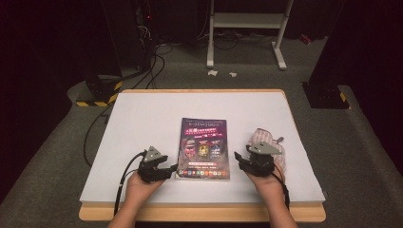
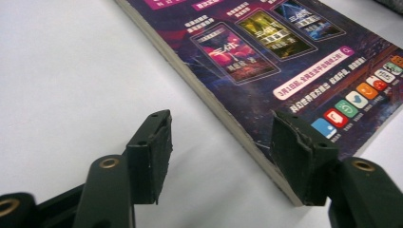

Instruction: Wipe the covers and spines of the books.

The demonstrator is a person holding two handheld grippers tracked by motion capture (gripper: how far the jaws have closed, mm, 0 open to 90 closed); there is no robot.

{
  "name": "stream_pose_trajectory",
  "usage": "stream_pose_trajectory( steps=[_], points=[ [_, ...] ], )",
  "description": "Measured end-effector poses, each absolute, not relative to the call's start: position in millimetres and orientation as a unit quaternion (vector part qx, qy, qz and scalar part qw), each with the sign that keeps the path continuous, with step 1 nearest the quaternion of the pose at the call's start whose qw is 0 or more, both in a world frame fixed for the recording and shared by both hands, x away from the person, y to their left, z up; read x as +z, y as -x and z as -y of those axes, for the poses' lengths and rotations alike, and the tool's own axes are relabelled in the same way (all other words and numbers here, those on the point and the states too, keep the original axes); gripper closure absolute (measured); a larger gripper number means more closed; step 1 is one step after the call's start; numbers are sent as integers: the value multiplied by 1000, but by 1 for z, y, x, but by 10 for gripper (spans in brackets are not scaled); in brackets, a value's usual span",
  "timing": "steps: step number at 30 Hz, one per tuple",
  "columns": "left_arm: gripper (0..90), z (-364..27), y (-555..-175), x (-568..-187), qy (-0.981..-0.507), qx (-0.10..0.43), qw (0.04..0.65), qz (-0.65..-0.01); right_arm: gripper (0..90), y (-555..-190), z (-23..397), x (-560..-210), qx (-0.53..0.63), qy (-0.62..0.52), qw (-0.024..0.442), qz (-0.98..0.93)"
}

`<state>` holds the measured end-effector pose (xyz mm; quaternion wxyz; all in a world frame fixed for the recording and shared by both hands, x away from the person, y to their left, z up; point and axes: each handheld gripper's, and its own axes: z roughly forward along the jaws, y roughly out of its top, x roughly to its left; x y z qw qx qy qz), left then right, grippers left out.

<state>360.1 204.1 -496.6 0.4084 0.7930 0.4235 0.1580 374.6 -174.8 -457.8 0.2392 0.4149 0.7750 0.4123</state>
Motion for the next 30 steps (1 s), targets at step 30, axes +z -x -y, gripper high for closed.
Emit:
stream_pose_trajectory(
  steps=[30],
  points=[
    [346,-214,-362,-498,-792,171,409,-420,369,-407,236,-492,337,-520,230,-750]
  ],
)
